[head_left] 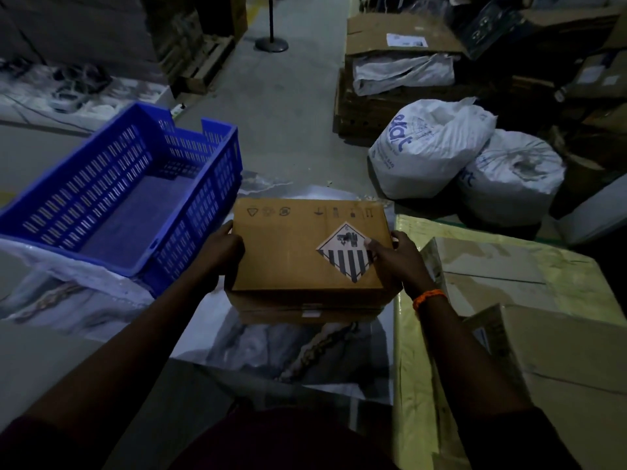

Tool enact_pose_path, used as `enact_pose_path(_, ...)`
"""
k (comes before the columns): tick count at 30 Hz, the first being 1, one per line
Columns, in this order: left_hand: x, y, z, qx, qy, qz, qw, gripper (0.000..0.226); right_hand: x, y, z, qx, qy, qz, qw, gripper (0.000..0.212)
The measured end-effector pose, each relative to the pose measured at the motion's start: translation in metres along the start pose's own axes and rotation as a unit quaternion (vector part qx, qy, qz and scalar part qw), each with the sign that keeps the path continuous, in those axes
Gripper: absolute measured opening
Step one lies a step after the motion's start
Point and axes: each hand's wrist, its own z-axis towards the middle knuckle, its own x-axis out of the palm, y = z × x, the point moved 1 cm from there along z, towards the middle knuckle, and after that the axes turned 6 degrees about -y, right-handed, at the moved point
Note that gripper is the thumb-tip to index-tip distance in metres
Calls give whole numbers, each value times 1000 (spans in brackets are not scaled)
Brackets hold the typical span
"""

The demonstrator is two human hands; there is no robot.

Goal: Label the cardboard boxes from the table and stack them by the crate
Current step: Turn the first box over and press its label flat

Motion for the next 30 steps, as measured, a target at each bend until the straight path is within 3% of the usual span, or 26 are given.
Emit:
enact_pose_path(4, 3, -8, 9, -5, 8, -10, 1000, 74, 1, 13, 10, 4, 2, 32, 999, 54)
enact_pose_path(7, 5, -11, 14, 25, 8, -36, 999, 73, -3, 10, 16, 13, -25, 50, 998, 77)
enact_pose_path(9, 6, -14, 16, 75, 0, -64, 995, 62, -9, 12, 11, 12, -47, 68, 997, 88)
enact_pose_path(13, 7, -19, 18, 99, -39, -96, 990, 34, -20, 7, 5, -8, -101, 143, 985, 71)
enact_pose_path(19, 10, -6, 5, 66, -3, -83, 994, 54, -18, -14, -18, 45, -84, 188, 977, 86)
enact_pose_path(21, 8, 9, 1, 42, 8, -57, 997, 70, -13, -27, -30, 52, -74, 181, 979, 77)
enact_pose_path(22, 6, 19, -2, 29, 11, -51, 998, 73, -10, -34, -37, 55, -66, 174, 981, 62)
enact_pose_path(24, -1, 41, -7, 7, 15, -47, 999, 71, -5, -57, -44, 66, -58, 154, 984, 47)
enact_pose_path(28, -6, 74, -37, 28, 6, -34, 999, 73, 2, -72, -81, 53, -94, 129, 986, 62)
enact_pose_path(30, -8, 86, -44, 46, -5, -21, 999, 66, 6, -78, -91, 52, -95, 119, 987, 56)
